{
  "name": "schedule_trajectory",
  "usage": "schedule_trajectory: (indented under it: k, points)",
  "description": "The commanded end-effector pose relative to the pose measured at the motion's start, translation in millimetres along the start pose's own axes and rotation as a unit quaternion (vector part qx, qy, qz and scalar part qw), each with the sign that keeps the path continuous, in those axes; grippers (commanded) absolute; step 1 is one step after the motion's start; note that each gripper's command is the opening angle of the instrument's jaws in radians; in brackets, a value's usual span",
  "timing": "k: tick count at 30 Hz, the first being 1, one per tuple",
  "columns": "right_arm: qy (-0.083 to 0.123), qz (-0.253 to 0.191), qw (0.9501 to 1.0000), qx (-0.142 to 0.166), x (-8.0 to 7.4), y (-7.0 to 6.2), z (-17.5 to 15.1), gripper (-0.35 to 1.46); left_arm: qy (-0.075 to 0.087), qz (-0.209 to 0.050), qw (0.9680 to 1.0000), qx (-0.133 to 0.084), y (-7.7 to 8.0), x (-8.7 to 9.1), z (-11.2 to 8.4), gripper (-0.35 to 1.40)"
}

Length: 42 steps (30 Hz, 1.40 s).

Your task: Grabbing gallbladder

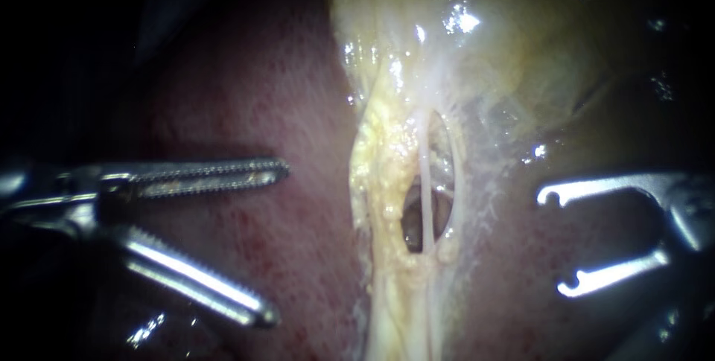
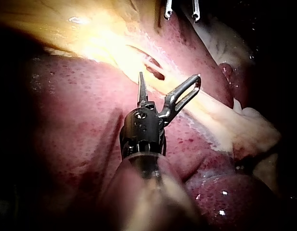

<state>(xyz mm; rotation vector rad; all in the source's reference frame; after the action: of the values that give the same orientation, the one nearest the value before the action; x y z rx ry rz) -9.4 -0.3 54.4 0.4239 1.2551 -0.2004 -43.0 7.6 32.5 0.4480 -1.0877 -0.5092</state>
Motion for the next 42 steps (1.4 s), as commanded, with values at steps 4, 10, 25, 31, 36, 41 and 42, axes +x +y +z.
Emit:
schedule_trajectory:
  k: [4, 10, 25, 31, 36, 41, 42]
  points:
    - [0.0, 0.0, 1.0, 0.0, 0.0, 0.0, 0.0, 0.55, 0.0, 0.0, 1.0, 0.0, 0.0, -0.1, 0.0, 0.86]
    - [0.0, 0.003, 1.0, 0.0, 0.0, 0.0, 0.0, 0.55, -0.002, -0.011, 0.9998, -0.016, 0.5, -0.8, 0.5, 0.84]
    - [0.0, 0.005, 1.0, 0.0, 0.1, -0.1, -0.1, 0.55, -0.007, -0.044, 0.998, -0.045, 4.6, -2.8, 5.0, 0.77]
    - [0.0, 0.005, 1.0, 0.0, 0.1, -0.1, -0.1, 0.55, -0.008, -0.049, 0.9975, -0.051, 7.0, -3.0, 7.2, 0.76]
    - [0.0, 0.005, 1.0, 0.001, 0.1, -0.2, -0.1, 0.55, -0.009, -0.053, 0.997, -0.055, 9.2, -2.6, 8.4, 0.76]
    - [0.0, 0.005, 1.0, 0.001, 0.1, -0.2, -0.1, 0.55, -0.009, -0.058, 0.9967, -0.056, 10.2, -1.9, 8.6, 0.71]
    - [0.0, 0.008, 1.0, 0.0, 0.1, -0.2, -0.1, 0.55, -0.009, -0.061, 0.9965, -0.056, 10.3, -1.8, 8.6, 0.69]
